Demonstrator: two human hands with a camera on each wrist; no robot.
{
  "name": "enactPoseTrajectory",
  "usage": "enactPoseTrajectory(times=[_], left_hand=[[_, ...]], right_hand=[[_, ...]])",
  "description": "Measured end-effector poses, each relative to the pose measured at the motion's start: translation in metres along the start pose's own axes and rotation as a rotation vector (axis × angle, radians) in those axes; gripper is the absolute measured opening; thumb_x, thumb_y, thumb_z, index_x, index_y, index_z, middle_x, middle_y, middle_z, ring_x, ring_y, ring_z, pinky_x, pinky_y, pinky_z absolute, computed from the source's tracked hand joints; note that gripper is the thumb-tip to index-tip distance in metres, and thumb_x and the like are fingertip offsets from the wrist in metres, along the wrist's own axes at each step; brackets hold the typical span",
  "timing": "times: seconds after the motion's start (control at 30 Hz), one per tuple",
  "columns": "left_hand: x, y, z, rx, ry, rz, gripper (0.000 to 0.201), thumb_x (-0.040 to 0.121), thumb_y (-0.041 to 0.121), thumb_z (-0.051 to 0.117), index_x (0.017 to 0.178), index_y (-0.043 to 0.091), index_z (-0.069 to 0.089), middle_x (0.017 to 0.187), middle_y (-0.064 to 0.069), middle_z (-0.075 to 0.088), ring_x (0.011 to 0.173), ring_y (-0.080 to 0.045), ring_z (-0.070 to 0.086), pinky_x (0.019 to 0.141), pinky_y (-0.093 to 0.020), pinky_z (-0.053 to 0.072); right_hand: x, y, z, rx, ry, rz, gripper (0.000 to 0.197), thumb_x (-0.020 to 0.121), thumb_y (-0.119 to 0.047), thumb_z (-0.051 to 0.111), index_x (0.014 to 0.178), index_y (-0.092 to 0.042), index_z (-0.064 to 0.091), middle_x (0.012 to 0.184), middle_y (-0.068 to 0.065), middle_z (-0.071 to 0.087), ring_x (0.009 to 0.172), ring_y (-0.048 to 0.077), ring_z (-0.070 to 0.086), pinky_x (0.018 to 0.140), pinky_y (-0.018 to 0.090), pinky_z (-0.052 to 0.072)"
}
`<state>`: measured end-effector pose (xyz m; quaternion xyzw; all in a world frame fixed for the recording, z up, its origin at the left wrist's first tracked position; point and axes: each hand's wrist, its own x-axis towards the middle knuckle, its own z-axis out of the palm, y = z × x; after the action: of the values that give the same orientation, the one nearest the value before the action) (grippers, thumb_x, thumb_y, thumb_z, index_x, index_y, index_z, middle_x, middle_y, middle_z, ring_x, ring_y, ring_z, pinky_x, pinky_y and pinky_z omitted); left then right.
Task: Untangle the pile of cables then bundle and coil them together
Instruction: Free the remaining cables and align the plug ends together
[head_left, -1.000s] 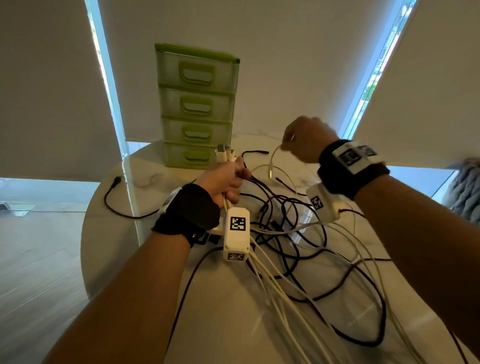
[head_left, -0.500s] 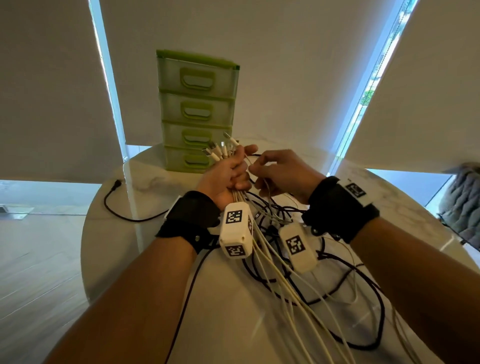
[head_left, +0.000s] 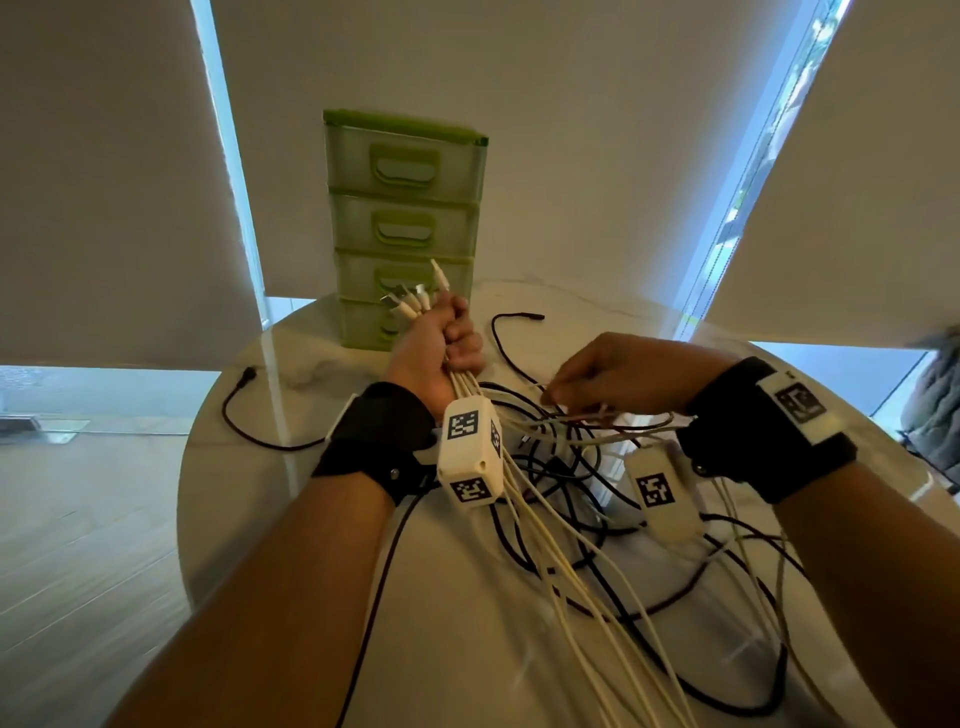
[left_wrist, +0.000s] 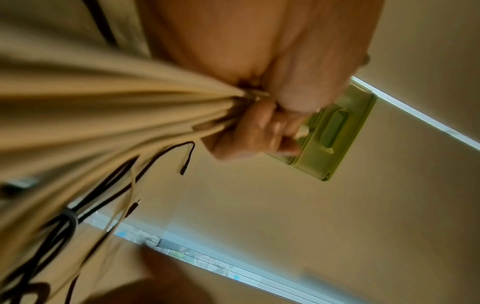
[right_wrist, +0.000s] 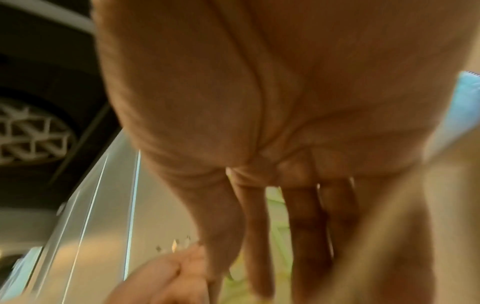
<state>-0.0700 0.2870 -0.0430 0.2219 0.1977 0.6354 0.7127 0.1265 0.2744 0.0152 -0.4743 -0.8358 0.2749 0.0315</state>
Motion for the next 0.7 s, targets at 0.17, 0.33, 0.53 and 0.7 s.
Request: enactPoseTrajectory(times=[0.17,0.33,0.53,0.7], left_hand=[[-0.008,-0.012,0.012,0.300,-0.221,-0.239,0.041,0.099,0.033,0.033,0.065,0.018,0.049,0.043,0.009,0.029,0.030,-0.001,0.026,0.025,-0.011,0.018],[-0.009,-0.016,0.014,0.355,-0.320,-0.340,0.049,0.096,0.038,0.033,0.055,0.018,0.053,0.043,0.008,0.031,0.031,0.000,0.028,0.026,-0.009,0.021],[-0.012,-0.020,0.012,0.430,-0.377,-0.330,0.042,0.082,0.053,0.051,0.066,0.016,0.064,0.045,0.009,0.032,0.033,0.001,0.027,0.028,-0.009,0.024],[-0.014,-0.021,0.011,0.466,-0.493,-0.346,0.043,0.063,0.057,0.078,0.066,0.017,0.063,0.045,0.009,0.035,0.036,-0.001,0.032,0.032,-0.013,0.031]], right_hand=[[0.015,-0.020,0.006,0.588,0.392,-0.115,0.032,0.101,-0.030,0.045,0.132,-0.026,0.053,0.106,0.002,0.066,0.103,0.019,0.064,0.093,0.040,0.053],[0.021,-0.021,0.016,0.603,0.502,-0.179,0.030,0.101,-0.023,0.045,0.128,-0.021,0.058,0.102,-0.003,0.068,0.101,0.012,0.066,0.086,0.034,0.054],[0.013,-0.021,0.014,0.759,0.399,-0.188,0.022,0.099,-0.019,0.049,0.111,-0.018,0.067,0.090,0.002,0.068,0.074,0.014,0.062,0.072,0.025,0.056],[0.010,-0.028,0.018,0.765,0.377,-0.188,0.022,0.098,-0.021,0.050,0.103,-0.015,0.071,0.065,-0.005,0.064,0.056,0.010,0.053,0.063,0.021,0.052]])
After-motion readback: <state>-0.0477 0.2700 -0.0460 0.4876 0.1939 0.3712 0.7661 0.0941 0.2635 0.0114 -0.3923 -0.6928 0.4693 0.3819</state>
